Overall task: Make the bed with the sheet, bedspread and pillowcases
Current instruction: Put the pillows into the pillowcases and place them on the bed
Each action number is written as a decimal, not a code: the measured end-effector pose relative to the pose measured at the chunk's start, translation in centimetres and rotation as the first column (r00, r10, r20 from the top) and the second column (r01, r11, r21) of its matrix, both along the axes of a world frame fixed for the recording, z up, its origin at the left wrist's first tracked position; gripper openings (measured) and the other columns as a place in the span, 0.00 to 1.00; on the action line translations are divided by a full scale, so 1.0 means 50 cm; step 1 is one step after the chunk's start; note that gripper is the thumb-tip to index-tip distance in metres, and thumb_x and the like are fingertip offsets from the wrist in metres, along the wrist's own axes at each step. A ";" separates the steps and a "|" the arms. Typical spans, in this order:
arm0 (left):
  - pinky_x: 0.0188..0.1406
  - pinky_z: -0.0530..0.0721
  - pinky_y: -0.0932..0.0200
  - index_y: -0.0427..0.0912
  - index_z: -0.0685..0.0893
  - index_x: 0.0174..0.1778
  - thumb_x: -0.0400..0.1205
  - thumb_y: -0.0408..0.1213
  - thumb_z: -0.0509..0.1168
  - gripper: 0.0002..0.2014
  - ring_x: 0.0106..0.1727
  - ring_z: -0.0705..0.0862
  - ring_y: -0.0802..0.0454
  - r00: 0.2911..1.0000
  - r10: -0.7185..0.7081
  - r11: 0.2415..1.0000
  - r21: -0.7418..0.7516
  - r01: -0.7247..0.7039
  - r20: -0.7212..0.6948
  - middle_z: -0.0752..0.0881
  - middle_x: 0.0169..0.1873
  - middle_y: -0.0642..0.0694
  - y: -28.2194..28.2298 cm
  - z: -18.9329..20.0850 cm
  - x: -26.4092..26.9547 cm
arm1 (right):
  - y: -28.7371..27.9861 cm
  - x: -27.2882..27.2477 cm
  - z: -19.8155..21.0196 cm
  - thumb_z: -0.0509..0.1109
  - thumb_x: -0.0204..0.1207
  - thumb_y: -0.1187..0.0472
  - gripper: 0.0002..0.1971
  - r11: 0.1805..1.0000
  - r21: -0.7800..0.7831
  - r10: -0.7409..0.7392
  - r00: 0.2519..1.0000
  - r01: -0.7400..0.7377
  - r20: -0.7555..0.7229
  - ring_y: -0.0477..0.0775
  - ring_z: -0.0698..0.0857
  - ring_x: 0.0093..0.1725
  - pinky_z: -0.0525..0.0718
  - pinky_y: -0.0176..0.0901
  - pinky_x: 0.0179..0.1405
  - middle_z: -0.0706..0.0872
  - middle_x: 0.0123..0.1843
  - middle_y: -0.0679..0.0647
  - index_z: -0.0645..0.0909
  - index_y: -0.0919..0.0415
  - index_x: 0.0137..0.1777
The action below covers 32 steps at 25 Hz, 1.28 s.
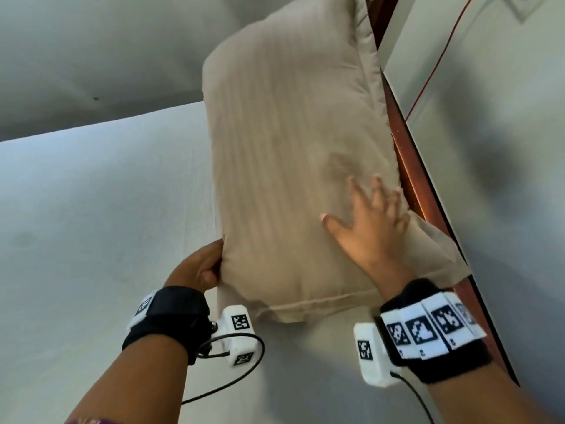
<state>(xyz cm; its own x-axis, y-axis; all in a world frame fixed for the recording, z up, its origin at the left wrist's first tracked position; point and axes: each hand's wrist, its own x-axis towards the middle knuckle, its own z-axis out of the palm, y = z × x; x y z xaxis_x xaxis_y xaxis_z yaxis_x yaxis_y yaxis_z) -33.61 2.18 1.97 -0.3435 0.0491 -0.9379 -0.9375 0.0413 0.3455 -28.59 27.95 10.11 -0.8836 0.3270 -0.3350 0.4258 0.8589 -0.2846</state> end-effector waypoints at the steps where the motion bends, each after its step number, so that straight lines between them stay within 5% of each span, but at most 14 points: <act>1: 0.52 0.85 0.50 0.37 0.88 0.48 0.85 0.44 0.63 0.14 0.46 0.87 0.46 1.000 -0.007 0.999 0.034 0.007 -0.004 0.91 0.41 0.43 0.002 0.007 0.003 | -0.022 0.014 0.006 0.59 0.74 0.30 0.44 0.994 0.004 0.113 0.994 -0.113 0.005 0.68 0.35 0.82 0.43 0.74 0.76 0.35 0.86 0.53 0.41 0.40 0.83; 5: 0.38 0.85 0.59 0.36 0.85 0.44 0.82 0.38 0.67 0.08 0.39 0.84 0.47 0.958 0.224 0.965 -0.096 -0.244 -0.179 0.87 0.39 0.40 0.029 0.008 0.022 | -0.060 0.043 -0.030 0.63 0.65 0.24 0.52 0.961 -0.161 0.253 0.946 -0.223 0.203 0.67 0.25 0.79 0.39 0.85 0.69 0.21 0.80 0.41 0.30 0.30 0.78; 7: 0.22 0.75 0.67 0.40 0.74 0.29 0.80 0.33 0.69 0.14 0.29 0.72 0.50 0.842 0.382 0.842 -0.233 -0.487 -0.381 0.75 0.27 0.42 0.053 0.002 0.051 | -0.036 0.037 -0.061 0.65 0.62 0.23 0.53 0.962 -0.232 0.210 0.934 -0.145 0.288 0.64 0.24 0.79 0.39 0.89 0.66 0.20 0.79 0.36 0.29 0.27 0.77; 9: 0.21 0.71 0.68 0.42 0.68 0.27 0.79 0.32 0.69 0.19 0.27 0.67 0.53 0.731 0.484 0.720 -0.257 -0.645 -0.481 0.71 0.26 0.45 0.078 -0.002 0.079 | 0.001 0.043 -0.086 0.64 0.59 0.22 0.54 0.960 -0.266 0.169 0.932 -0.082 0.322 0.62 0.23 0.79 0.41 0.91 0.65 0.20 0.78 0.34 0.30 0.26 0.77; 12: 0.19 0.72 0.64 0.41 0.68 0.26 0.79 0.29 0.69 0.20 0.21 0.69 0.54 0.625 0.650 0.623 -0.168 -0.764 -0.431 0.72 0.21 0.47 0.078 -0.010 0.116 | 0.031 0.077 -0.096 0.60 0.56 0.19 0.55 0.964 -0.264 0.133 0.930 -0.040 0.344 0.61 0.24 0.80 0.43 0.88 0.68 0.21 0.79 0.35 0.30 0.27 0.77; 14: 0.14 0.69 0.66 0.41 0.65 0.25 0.80 0.28 0.69 0.22 0.15 0.67 0.56 0.639 0.659 0.647 -0.133 -0.750 -0.398 0.69 0.14 0.50 0.054 -0.018 0.129 | 0.023 0.104 -0.094 0.57 0.55 0.17 0.56 0.975 -0.218 0.108 0.929 -0.030 0.354 0.62 0.24 0.80 0.44 0.87 0.70 0.20 0.78 0.36 0.28 0.28 0.77; 16: 0.15 0.70 0.66 0.41 0.65 0.24 0.80 0.30 0.69 0.22 0.15 0.68 0.54 0.739 0.538 0.738 -0.197 -0.645 -0.404 0.70 0.13 0.49 0.032 -0.026 0.128 | -0.002 0.111 -0.088 0.55 0.57 0.16 0.56 0.990 -0.135 0.096 0.928 -0.050 0.359 0.63 0.24 0.80 0.44 0.87 0.70 0.17 0.78 0.39 0.24 0.30 0.76; 18: 0.28 0.75 0.58 0.39 0.71 0.25 0.81 0.35 0.68 0.19 0.26 0.73 0.45 0.855 0.278 0.814 -0.364 -0.452 -0.438 0.74 0.22 0.43 0.016 -0.027 0.118 | -0.033 0.100 -0.077 0.53 0.60 0.16 0.55 0.994 -0.064 0.109 0.923 -0.091 0.369 0.67 0.24 0.79 0.44 0.89 0.67 0.17 0.78 0.44 0.21 0.33 0.76; 20: 0.45 0.76 0.52 0.37 0.82 0.40 0.82 0.40 0.66 0.10 0.43 0.80 0.39 0.884 0.021 0.789 -0.535 -0.301 -0.467 0.83 0.39 0.39 0.019 -0.012 0.101 | -0.058 0.091 -0.067 0.50 0.61 0.16 0.55 0.995 -0.015 0.101 0.912 -0.103 0.398 0.72 0.25 0.78 0.43 0.91 0.65 0.17 0.79 0.49 0.21 0.36 0.77; 22: 0.62 0.73 0.49 0.39 0.79 0.64 0.83 0.42 0.63 0.16 0.62 0.79 0.38 0.845 -0.168 0.719 -0.649 -0.246 -0.507 0.79 0.62 0.38 0.032 0.008 0.083 | -0.072 0.080 -0.055 0.47 0.63 0.17 0.53 0.996 0.020 0.073 0.929 -0.087 0.363 0.75 0.28 0.79 0.40 0.89 0.66 0.21 0.81 0.54 0.25 0.40 0.80; 24: 0.72 0.64 0.45 0.44 0.70 0.76 0.85 0.40 0.59 0.22 0.74 0.71 0.41 0.762 -0.278 0.713 -0.657 -0.244 -0.584 0.70 0.75 0.41 0.048 0.031 0.056 | -0.065 0.056 -0.039 0.45 0.69 0.21 0.48 0.997 0.068 0.032 0.977 -0.047 0.213 0.74 0.32 0.80 0.38 0.85 0.69 0.28 0.84 0.57 0.33 0.44 0.83; 26: 0.78 0.57 0.46 0.46 0.62 0.82 0.88 0.41 0.54 0.25 0.81 0.63 0.47 0.683 -0.277 0.787 -0.567 -0.242 -0.676 0.62 0.81 0.46 0.059 0.038 0.019 | -0.033 0.019 -0.033 0.44 0.75 0.26 0.42 0.993 0.117 -0.027 0.999 0.021 0.046 0.73 0.37 0.82 0.40 0.81 0.72 0.36 0.86 0.57 0.40 0.44 0.84; 29: 0.84 0.45 0.49 0.45 0.48 0.85 0.90 0.46 0.50 0.29 0.86 0.47 0.53 0.632 -0.267 0.892 -0.435 -0.125 -0.728 0.49 0.86 0.50 0.071 0.029 -0.025 | 0.042 -0.020 -0.056 0.44 0.79 0.31 0.36 0.981 0.015 -0.195 0.977 0.194 0.088 0.74 0.49 0.82 0.52 0.78 0.76 0.42 0.86 0.59 0.41 0.42 0.84; 32: 0.84 0.40 0.47 0.43 0.43 0.85 0.89 0.47 0.50 0.32 0.85 0.39 0.52 0.576 -0.502 0.833 -0.541 0.119 -0.645 0.42 0.85 0.48 0.123 0.031 -0.045 | 0.077 0.001 -0.095 0.44 0.82 0.35 0.33 0.954 -0.067 -0.276 0.943 0.292 0.188 0.75 0.59 0.79 0.58 0.75 0.75 0.50 0.85 0.62 0.37 0.39 0.83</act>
<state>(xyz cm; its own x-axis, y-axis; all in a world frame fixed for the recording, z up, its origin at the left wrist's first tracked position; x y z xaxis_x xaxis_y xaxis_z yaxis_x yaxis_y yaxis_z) -35.84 8.35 3.53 -0.9504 -0.0069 -0.3110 -0.2560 0.5856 0.7691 -28.55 31.79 5.36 -0.6837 0.5160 -0.5160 0.6981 0.6684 -0.2567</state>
